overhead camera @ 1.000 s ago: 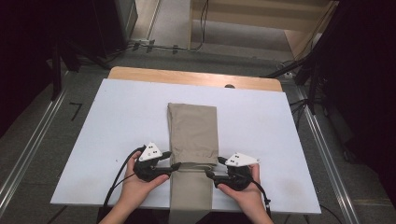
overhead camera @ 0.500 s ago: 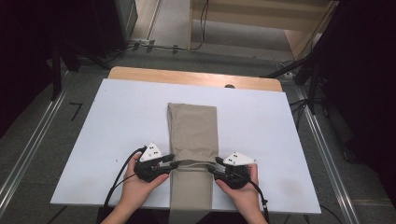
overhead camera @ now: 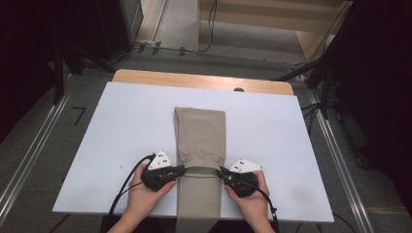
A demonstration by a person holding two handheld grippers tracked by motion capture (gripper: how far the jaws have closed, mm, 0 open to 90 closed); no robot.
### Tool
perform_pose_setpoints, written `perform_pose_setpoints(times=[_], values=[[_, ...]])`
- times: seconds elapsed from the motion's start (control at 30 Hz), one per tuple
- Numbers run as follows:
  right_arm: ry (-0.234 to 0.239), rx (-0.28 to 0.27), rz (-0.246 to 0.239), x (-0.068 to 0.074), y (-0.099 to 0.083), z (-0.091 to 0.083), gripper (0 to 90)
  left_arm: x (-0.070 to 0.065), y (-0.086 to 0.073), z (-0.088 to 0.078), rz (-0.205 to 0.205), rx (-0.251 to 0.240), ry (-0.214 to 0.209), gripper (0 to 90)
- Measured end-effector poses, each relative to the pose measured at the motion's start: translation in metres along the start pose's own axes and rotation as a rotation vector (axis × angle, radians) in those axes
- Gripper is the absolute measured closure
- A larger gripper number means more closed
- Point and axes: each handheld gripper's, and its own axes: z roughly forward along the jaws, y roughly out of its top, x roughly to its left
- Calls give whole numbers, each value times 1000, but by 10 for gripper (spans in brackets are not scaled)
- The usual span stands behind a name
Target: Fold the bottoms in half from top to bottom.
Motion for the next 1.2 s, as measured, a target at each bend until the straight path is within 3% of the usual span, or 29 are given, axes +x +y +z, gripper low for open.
perform_pose_setpoints(times=[0.17,0.37,1.2], values=[[12,-13,5,1,0,-3,825,-2,0,-3,14,-11,-13,858],[28,-30,3,3,1,-7,827,-2,0,-8,-6,-25,-36,860],[79,-80,-22,28,-12,-46,827,-34,-12,-38,5,-52,-93,858]])
